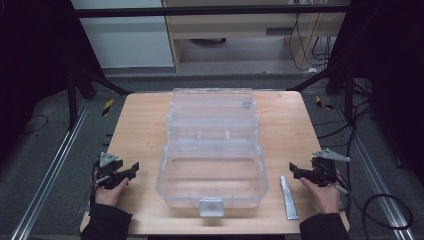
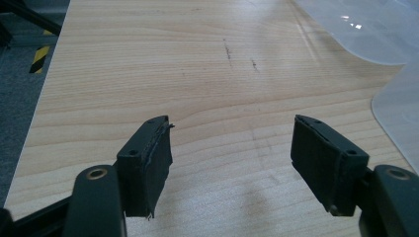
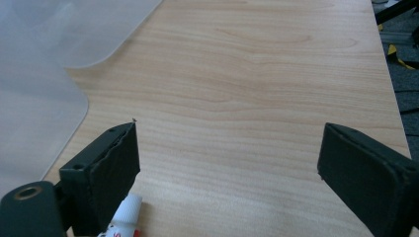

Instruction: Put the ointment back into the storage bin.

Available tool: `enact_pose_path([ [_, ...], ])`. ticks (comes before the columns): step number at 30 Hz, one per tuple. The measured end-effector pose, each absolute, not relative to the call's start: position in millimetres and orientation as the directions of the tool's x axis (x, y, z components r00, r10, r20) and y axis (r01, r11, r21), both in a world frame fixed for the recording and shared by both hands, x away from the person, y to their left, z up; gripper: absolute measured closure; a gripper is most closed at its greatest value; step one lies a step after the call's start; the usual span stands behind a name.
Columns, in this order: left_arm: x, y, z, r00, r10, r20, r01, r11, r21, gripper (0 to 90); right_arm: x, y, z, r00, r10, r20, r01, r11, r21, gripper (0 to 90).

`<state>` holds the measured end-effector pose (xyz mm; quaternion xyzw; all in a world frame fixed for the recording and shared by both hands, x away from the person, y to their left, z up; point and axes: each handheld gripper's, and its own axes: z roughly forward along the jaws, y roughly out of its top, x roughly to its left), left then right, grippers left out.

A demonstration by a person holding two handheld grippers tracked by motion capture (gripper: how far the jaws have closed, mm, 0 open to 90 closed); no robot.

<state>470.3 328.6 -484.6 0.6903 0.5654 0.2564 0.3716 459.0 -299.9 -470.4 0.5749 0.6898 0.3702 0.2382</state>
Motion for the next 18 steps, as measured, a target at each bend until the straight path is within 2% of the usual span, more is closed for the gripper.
enact_pose_path([
  [3,470.0,329.7,-484.5,0.225,0.972,-0.065,0.592,-0.083,0.802,31.5,458.5,-297.1,-466.5,-0.240,0.967,0.080,0.634,0.094,0.768,5.6],
  [6,469.3,329.6,-484.0,0.224,0.972,-0.066,0.589,-0.081,0.804,31.6,456.9,-292.5,-462.8,-0.244,0.967,0.068,0.629,0.104,0.770,7.6],
  [11,468.2,328.9,-483.5,0.225,0.973,-0.053,0.589,-0.092,0.803,31.6,450.7,-287.9,-453.0,-0.250,0.966,0.069,0.610,0.102,0.786,20.5],
  [18,469.2,327.0,-484.1,0.233,0.971,-0.054,0.592,-0.097,0.800,32.0,444.6,-281.4,-440.4,-0.277,0.961,0.006,0.631,0.178,0.755,23.8],
])
